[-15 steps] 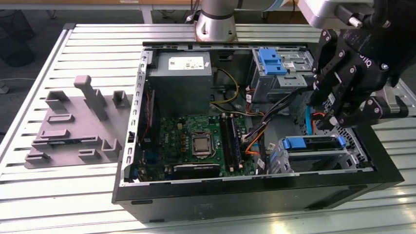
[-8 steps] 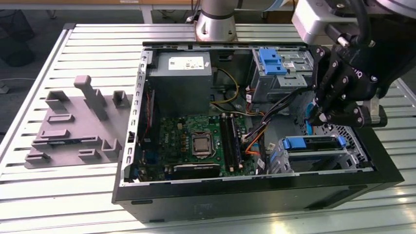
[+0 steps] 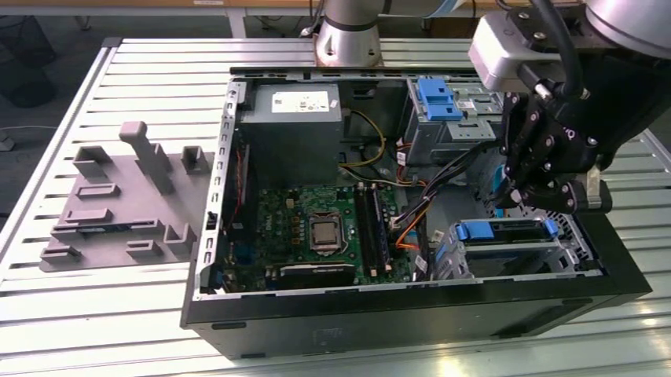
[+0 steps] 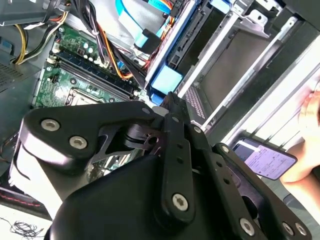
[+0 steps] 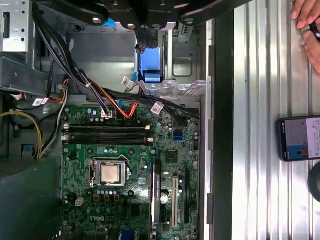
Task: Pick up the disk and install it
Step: 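Insert the disk into the insertion slot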
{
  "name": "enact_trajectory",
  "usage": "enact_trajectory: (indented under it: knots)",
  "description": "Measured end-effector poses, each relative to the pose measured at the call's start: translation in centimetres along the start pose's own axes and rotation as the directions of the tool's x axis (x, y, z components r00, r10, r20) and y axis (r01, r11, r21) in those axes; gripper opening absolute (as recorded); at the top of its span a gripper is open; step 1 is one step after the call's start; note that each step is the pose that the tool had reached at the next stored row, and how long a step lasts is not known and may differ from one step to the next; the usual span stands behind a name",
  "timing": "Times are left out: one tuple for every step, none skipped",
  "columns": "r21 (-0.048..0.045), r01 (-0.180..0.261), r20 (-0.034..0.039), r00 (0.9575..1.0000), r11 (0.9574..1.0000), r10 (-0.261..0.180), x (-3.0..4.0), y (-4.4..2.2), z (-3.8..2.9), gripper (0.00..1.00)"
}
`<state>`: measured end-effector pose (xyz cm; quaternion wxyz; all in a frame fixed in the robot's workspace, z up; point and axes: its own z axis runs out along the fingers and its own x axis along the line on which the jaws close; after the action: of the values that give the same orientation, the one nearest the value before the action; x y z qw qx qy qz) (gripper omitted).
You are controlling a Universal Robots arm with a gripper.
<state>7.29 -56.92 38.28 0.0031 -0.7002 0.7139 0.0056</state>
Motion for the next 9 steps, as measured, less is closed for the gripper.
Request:
enact_trajectory:
  knots:
    - [0.0,0.0,0.0,1.0,1.0,0.0,0.0,-0.01,0.18,0.11]
    - [0.0,0.0,-0.0001,1.0,1.0,0.0,0.0,-0.01,0.37,0.11]
    - [0.0,0.0,-0.0001,1.0,1.0,0.0,0.0,-0.02,0.55,0.11]
    - [0.0,0.0,-0.0001,1.0,1.0,0.0,0.01,-0.02,0.72,0.11]
    - [0.0,0.0,0.0,1.0,1.0,0.0,0.01,-0.02,0.84,0.11]
    - [0.0,0.0,-0.0001,1.0,1.0,0.0,0.0,-0.02,0.91,0.11]
    - [0.0,0.0,-0.0002,1.0,1.0,0.0,0.0,-0.02,0.98,0.11]
    - [0.0,0.0,-0.0003,1.0,1.0,0.0,0.0,-0.02,0.99,0.11]
    - [0.0,0.0,-0.0001,1.0,1.0,0.0,0.01,-0.02,1.02,0.11]
